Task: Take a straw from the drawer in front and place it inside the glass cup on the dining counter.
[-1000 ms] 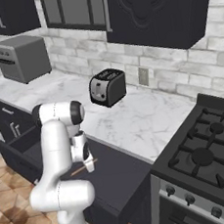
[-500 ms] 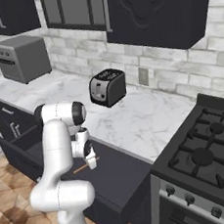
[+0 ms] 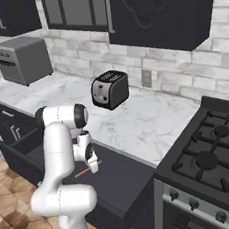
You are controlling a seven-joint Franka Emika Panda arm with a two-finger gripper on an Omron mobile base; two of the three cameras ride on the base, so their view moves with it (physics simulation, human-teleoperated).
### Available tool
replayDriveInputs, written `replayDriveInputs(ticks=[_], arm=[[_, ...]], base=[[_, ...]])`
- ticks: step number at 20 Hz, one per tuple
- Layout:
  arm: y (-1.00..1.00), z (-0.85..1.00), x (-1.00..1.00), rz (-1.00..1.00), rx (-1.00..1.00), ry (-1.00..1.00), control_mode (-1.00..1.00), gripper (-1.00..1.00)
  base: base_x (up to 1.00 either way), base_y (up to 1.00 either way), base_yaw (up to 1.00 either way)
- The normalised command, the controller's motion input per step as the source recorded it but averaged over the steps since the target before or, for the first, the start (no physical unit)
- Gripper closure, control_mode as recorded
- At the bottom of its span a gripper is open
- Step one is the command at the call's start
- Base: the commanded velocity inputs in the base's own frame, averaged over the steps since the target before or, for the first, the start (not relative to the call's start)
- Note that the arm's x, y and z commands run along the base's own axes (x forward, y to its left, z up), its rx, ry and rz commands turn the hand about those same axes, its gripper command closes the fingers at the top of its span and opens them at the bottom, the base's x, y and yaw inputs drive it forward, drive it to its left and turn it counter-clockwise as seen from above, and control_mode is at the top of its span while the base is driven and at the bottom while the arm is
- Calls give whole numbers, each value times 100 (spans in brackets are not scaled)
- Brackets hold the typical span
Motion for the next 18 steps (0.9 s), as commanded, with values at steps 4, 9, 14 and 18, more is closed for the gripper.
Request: replayDriveInputs(ticks=[4,9,14,18], arm=[[0,-25,-21,0,0,5,-100,100],[0,-6,-30,0,0,0,-100,100],[0,1,-47,0,0,0,-100,100],[0,25,-59,0,0,-2,-100,100]], base=[[0,0,0],[0,0,0],[0,0,0],[0,0,0]])
